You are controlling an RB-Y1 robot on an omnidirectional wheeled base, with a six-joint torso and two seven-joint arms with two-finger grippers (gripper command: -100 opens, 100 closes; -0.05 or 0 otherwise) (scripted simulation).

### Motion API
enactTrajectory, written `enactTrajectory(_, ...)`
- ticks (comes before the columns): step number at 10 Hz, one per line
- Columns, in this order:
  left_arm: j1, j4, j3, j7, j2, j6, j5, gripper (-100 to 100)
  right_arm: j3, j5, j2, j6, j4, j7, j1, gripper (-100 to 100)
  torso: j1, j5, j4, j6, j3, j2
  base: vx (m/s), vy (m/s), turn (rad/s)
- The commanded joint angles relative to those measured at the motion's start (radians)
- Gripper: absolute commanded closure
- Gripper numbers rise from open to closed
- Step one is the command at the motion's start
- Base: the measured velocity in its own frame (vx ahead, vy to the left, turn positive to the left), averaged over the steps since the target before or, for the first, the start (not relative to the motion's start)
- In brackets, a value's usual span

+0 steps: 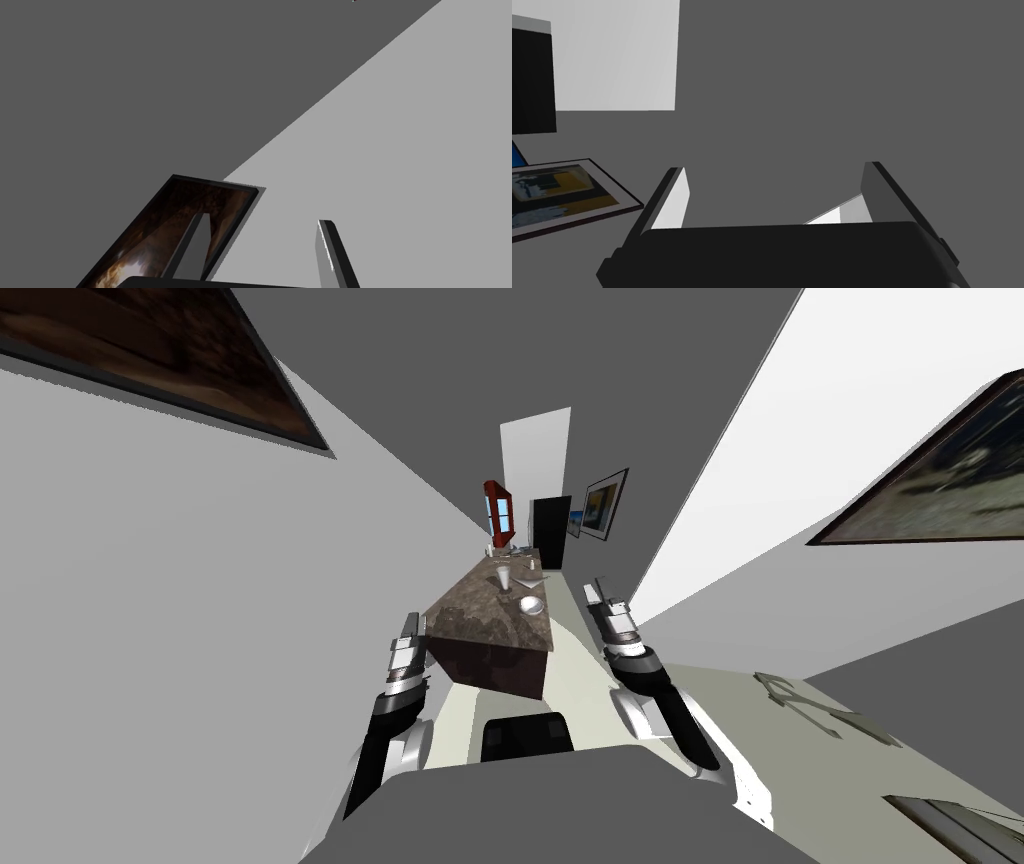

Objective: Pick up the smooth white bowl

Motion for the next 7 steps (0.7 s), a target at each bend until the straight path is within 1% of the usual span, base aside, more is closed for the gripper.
enactTrajectory(1, 0.000, 0.000, 0.000, 0.000, 0.000, 0.000, 0.000, 0, -0.001, 0.039, -0.050, 0.010, 0.017, -0.010, -0.004, -100, 0.000, 0.000, 0.000, 0.000, 0.000, 0.000, -0.095, 0.015, 0.043)
enactTrajectory(2, 0.000, 0.000, 0.000, 0.000, 0.000, 0.000, 0.000, 0, -0.002, 0.070, -0.081, 0.019, 0.032, -0.018, -0.005, -100, 0.001, 0.000, 0.000, 0.000, 0.000, 0.001, -0.149, -0.019, 0.086)
enactTrajectory(3, 0.000, 0.000, 0.000, 0.000, 0.000, 0.000, 0.000, 0, -0.002, 0.077, -0.104, 0.019, 0.032, -0.018, -0.005, -100, -0.001, 0.000, 0.001, 0.000, 0.002, 0.003, -0.121, -0.033, 0.040)
enactTrajectory(4, 0.000, 0.000, 0.000, 0.000, 0.000, 0.000, 0.000, 0, -0.003, 0.116, -0.137, 0.029, 0.048, -0.027, -0.005, -100, -0.002, 0.000, 0.001, 0.000, 0.002, 0.003, -0.123, -0.012, 0.061)
enactTrajectory(5, 0.000, 0.000, 0.000, 0.000, 0.000, 0.000, 0.000, 0, -0.003, 0.116, -0.154, 0.029, 0.048, -0.027, -0.005, -100, -0.001, 0.000, 0.001, 0.000, 0.002, 0.003, -0.096, -0.007, 0.033)
enactTrajectory(6, 0.000, 0.000, 0.000, 0.000, 0.000, 0.000, 0.000, 0, -0.004, 0.156, -0.192, 0.039, 0.066, -0.036, -0.005, -100, 0.000, 0.000, 0.000, 0.000, 0.001, 0.001, -0.093, -0.001, 0.071)
enactTrajectory(7, 0.000, 0.000, 0.000, 0.000, 0.000, 0.000, 0.000, 0, -0.004, 0.156, -0.205, 0.039, 0.066, -0.036, -0.005, -100, 0.000, 0.000, 0.000, 0.000, 0.000, 0.001, -0.074, -0.002, 0.030)
